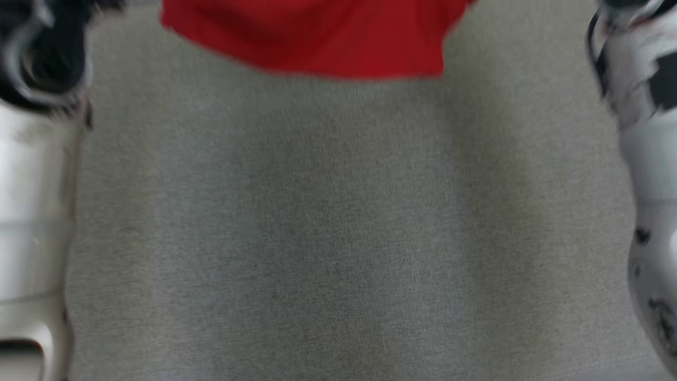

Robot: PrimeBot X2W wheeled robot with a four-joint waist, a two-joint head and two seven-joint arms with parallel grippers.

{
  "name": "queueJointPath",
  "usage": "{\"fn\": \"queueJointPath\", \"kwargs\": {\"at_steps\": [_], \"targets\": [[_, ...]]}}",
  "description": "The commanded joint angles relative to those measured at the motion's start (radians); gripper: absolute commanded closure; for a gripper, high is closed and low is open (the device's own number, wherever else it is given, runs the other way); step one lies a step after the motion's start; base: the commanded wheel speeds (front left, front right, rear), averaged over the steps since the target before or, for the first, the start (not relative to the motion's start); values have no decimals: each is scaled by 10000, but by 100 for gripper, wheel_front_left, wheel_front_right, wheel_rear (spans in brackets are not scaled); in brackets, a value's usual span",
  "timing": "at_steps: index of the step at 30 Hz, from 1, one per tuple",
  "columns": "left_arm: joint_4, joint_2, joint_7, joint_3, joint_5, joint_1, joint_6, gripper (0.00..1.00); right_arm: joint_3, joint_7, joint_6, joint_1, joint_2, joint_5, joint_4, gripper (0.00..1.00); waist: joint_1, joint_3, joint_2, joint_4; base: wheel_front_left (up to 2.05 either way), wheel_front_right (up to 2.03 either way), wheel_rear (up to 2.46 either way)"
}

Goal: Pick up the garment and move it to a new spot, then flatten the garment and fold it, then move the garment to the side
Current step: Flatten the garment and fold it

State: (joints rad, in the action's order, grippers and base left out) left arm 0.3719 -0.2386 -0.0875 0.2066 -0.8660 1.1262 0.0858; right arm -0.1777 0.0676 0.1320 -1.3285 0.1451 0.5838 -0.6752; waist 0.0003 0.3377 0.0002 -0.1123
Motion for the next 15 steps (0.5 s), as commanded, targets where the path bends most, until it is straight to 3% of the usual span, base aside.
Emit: {"fn": "queueJointPath", "kwargs": {"at_steps": [1,4,8,15], "targets": [[-116,-98,296,-257,140,1029,-129,100,433,645,-25,-962,-122,-135,-150,100,-3,2846,-2,-672,0,0,0],[-129,-30,928,-624,207,2201,-163,100,1056,1533,-27,-2068,-187,-396,-327,100,-3,3501,-2,-614,0,0,0],[47,50,1948,-883,328,3126,23,100,1481,1937,-28,-2839,-196,-1064,-208,100,-3,3975,-2,-448,0,0,0],[720,238,2680,-176,142,2210,400,100,523,1978,-27,-1890,-45,-1767,-103,100,-3,4022,-2,-48,0,0,0]]}}
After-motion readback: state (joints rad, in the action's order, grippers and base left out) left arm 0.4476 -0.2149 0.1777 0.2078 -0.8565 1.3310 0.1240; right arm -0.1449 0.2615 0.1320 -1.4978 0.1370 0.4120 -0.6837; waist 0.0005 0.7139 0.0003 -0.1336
